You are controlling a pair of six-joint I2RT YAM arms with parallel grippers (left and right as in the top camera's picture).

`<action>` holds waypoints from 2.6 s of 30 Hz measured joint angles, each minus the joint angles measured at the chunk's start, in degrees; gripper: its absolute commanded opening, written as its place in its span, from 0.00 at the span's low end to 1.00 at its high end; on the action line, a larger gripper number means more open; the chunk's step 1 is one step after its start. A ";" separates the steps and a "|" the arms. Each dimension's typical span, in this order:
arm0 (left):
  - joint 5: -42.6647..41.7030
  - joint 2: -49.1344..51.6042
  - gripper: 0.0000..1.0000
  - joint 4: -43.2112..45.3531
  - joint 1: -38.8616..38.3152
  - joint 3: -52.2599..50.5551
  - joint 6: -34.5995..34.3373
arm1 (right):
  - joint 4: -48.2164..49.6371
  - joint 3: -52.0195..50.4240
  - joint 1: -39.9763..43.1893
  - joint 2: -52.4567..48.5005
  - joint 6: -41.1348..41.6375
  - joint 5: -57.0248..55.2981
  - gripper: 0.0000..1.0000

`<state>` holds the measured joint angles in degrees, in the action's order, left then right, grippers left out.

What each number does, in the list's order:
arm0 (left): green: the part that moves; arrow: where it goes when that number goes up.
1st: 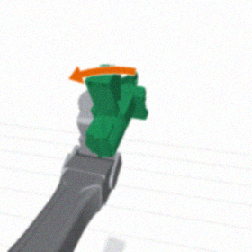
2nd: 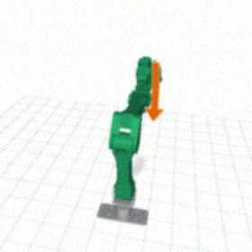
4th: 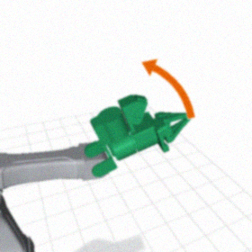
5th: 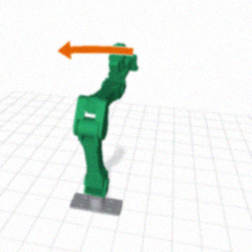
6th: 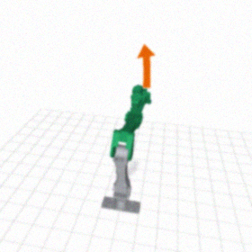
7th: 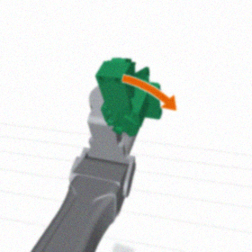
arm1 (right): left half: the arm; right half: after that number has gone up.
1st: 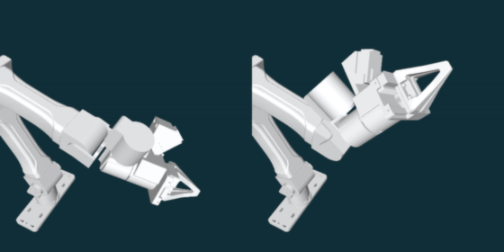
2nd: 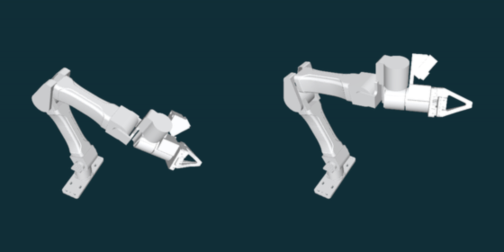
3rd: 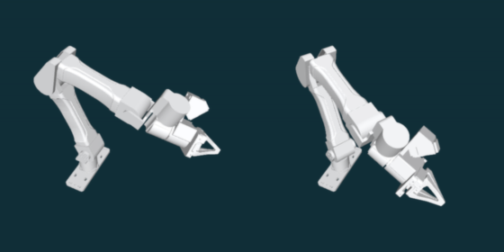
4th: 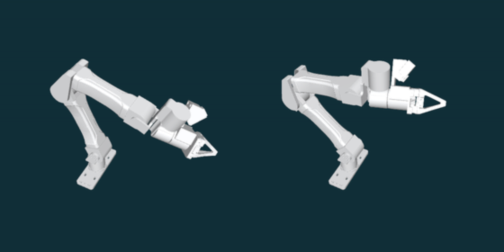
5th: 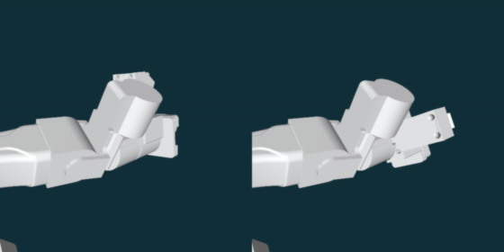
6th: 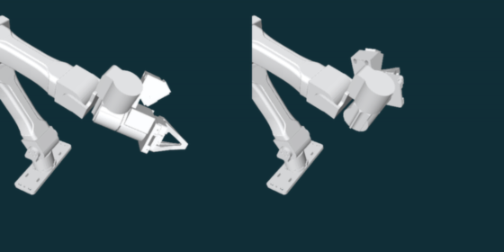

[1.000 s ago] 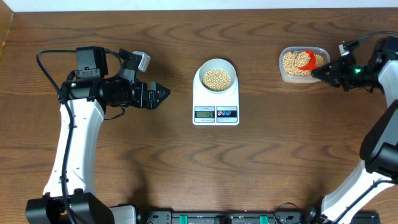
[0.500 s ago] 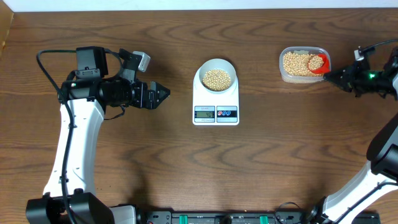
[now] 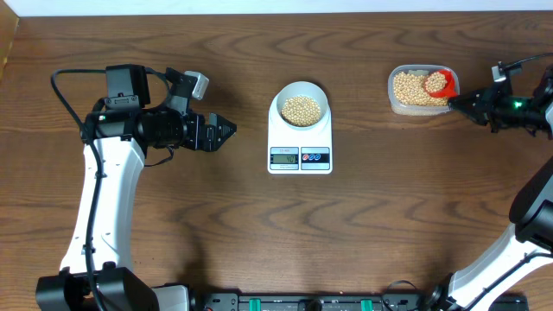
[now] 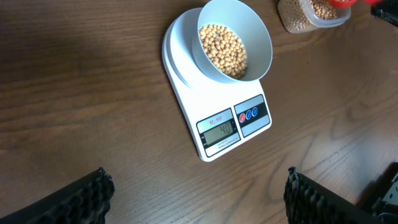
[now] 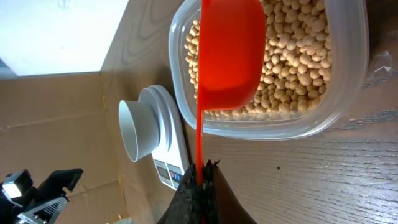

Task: Scoop item into bowl and weigh 50g on scale
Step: 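Lift the filled scoop out of the tub with the right gripper, then carry the filled scoop over the white bowl on the scale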

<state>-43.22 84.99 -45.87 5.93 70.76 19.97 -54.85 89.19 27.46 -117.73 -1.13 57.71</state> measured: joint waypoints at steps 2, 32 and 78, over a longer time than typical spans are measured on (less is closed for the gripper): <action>0.00 0.00 0.90 -0.02 0.00 0.00 0.00 | 0.02 0.00 0.00 0.00 0.00 0.37 0.01; 0.00 0.00 0.90 0.00 0.00 0.00 0.00 | 1.01 0.00 -3.21 0.00 -1.07 9.18 0.01; 0.00 0.00 0.90 0.00 0.00 0.00 0.00 | 13.99 0.00 -32.85 0.00 2.62 12.26 0.01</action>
<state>-43.22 84.99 -45.87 5.93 70.76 19.97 -40.86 89.19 -5.39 -117.73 1.50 69.97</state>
